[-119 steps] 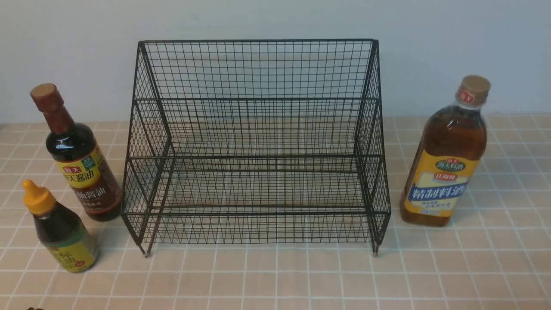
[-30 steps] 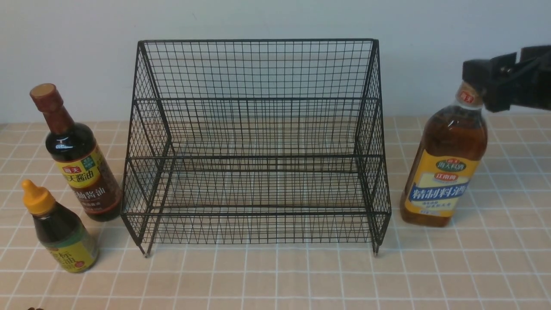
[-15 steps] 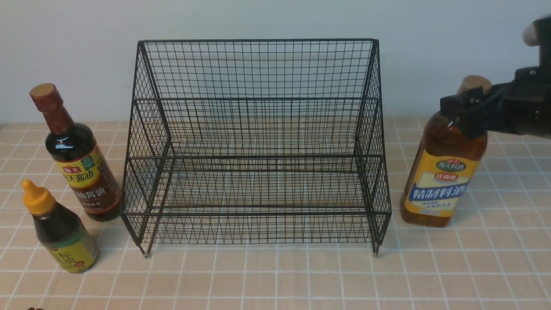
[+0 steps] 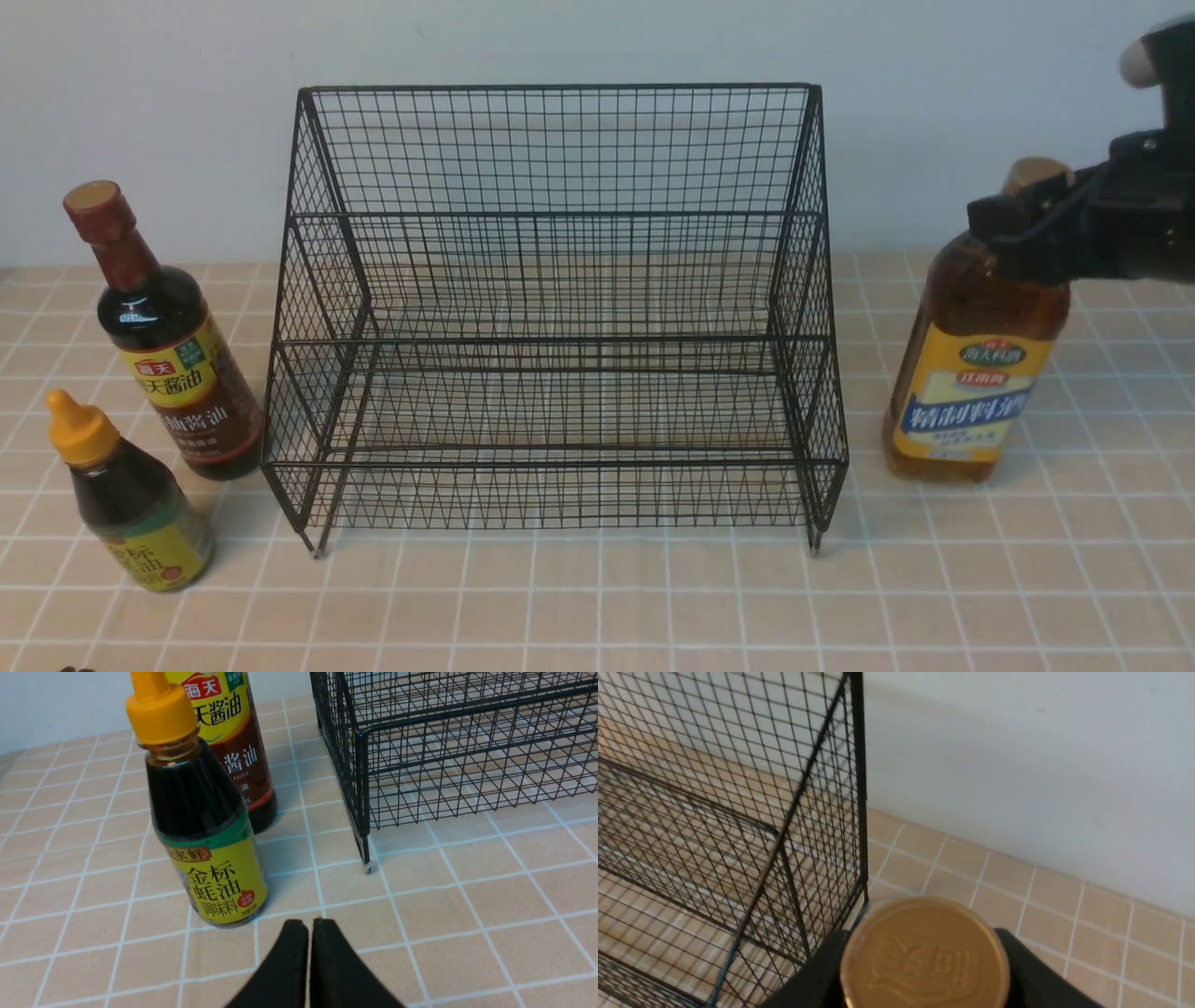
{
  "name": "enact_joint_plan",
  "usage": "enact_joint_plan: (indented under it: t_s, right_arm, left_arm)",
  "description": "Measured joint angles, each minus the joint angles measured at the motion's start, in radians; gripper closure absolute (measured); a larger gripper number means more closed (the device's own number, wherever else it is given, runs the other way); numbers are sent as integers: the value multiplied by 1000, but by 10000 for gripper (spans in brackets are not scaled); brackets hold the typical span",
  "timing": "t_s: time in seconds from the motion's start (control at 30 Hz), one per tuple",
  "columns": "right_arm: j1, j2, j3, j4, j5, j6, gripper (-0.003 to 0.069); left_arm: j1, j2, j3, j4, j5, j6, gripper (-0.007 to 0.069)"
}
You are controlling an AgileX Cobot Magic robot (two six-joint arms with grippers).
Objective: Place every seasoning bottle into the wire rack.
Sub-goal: Use the right arm to put the condiment bottle back on the shelf
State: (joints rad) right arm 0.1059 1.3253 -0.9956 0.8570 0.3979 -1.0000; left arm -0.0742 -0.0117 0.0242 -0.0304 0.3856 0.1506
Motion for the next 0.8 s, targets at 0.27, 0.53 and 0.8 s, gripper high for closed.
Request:
enact_joint_plan:
  t_s: [0.27, 0.53, 0.8]
  right_arm:
    - [0, -134, -267, -1, 121, 16, 331]
    - [0, -137, -438, 66, 227, 92, 331]
    - [0, -111, -466, 194, 281, 94, 331]
  left_arm:
    - [0, 0, 0, 0, 0, 0, 631]
    - [0, 0, 0, 0, 0, 0, 631]
    - [0, 0, 0, 0, 0, 0, 631]
